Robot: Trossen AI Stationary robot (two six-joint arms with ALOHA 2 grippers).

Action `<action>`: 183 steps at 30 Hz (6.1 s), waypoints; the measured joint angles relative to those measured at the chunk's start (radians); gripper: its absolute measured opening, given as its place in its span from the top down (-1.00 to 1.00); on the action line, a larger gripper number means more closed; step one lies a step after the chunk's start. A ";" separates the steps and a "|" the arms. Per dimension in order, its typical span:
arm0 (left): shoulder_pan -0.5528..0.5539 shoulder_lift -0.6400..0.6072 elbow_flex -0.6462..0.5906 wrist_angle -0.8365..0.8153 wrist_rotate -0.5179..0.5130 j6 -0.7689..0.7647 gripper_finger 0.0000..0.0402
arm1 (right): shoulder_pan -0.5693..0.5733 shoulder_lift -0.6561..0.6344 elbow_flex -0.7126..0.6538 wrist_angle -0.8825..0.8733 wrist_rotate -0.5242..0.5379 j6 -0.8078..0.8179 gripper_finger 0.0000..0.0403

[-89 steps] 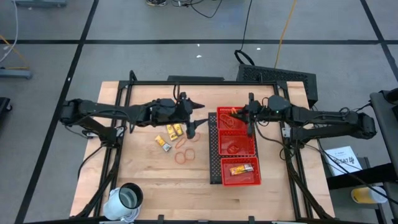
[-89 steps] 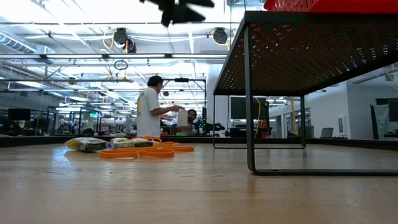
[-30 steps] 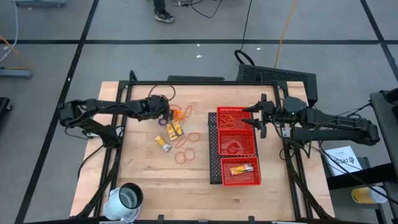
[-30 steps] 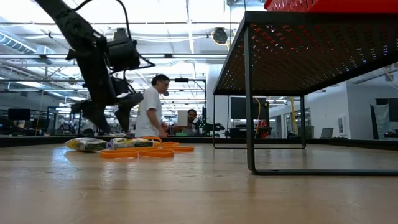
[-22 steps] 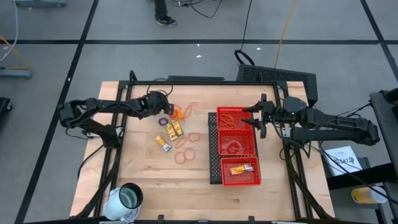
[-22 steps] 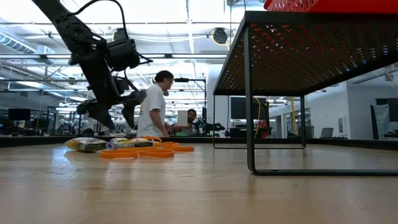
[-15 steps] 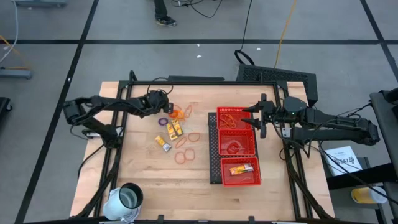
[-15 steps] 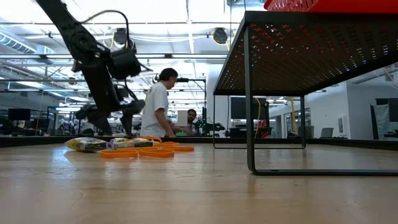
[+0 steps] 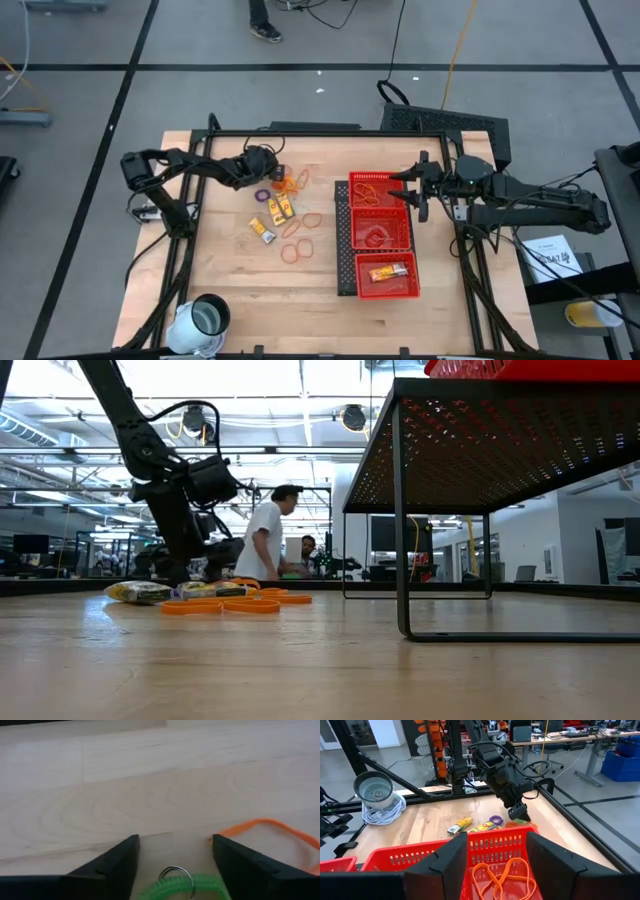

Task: Pick & Place Office Desk Supplies
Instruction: Put the green spring keychain into the middle red bin on the shelf

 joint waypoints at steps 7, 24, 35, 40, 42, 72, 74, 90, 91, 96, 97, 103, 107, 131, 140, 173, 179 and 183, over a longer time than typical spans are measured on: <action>-0.013 0.002 -0.001 0.000 0.000 0.054 0.32 | 0.000 0.000 0.000 0.000 0.000 0.000 0.06; -0.039 -0.294 -0.006 -0.230 0.155 0.217 -0.12 | 0.000 0.001 0.000 -0.001 0.001 -0.001 0.06; -0.053 -0.224 -0.005 -0.313 0.099 0.237 -0.33 | 0.000 0.005 0.000 -0.001 0.001 -0.003 0.07; -0.050 -0.151 -0.001 -0.269 0.096 0.244 -0.23 | 0.000 0.008 0.000 -0.001 0.000 -0.002 0.05; -0.050 -0.128 0.002 -0.252 0.094 0.254 -0.17 | 0.000 0.008 0.000 -0.001 0.000 -0.001 0.05; -0.105 -0.364 -0.008 -0.223 0.074 0.221 0.95 | 0.000 0.008 0.000 0.001 0.000 0.000 0.10; -0.135 -0.416 -0.009 -0.196 0.071 0.232 0.96 | 0.000 0.009 0.000 0.016 0.000 0.000 0.10; -0.377 -0.539 -0.005 0.334 0.147 0.467 0.92 | 0.000 0.151 0.000 0.199 -0.004 0.029 0.10; -0.387 -0.533 -0.005 0.359 0.158 0.474 0.91 | 0.000 0.165 0.000 0.217 -0.005 0.033 0.10; -0.432 -0.532 0.009 0.426 0.167 0.480 0.96 | 0.000 0.231 0.000 0.310 -0.008 0.034 0.10; -0.441 -0.529 0.016 0.425 0.167 0.485 0.97 | 0.000 0.242 0.000 0.327 -0.008 0.034 0.10; -0.496 -0.489 0.102 0.419 0.167 0.580 0.92 | 0.007 0.319 0.000 0.475 -0.108 0.034 0.10; -0.517 -0.418 0.177 0.425 0.167 0.653 0.97 | 0.033 0.374 0.000 0.579 -0.139 0.034 0.10; -0.524 -0.026 0.582 0.425 0.159 0.977 0.94 | 0.131 0.607 0.000 0.875 -0.135 0.029 0.10; -0.563 -0.026 0.584 0.423 0.106 1.058 0.88 | 0.130 0.607 0.000 0.847 -0.136 0.015 0.10; -0.598 -0.026 0.584 0.413 -0.075 1.096 0.82 | 0.157 0.606 0.000 0.960 -0.053 0.033 0.48; -0.598 -0.026 0.584 0.414 -0.073 1.076 0.88 | 0.157 0.606 0.000 0.973 -0.055 0.027 0.73; -0.598 -0.026 0.584 0.414 -0.023 1.075 0.92 | 0.157 0.606 0.000 0.972 -0.056 0.019 0.91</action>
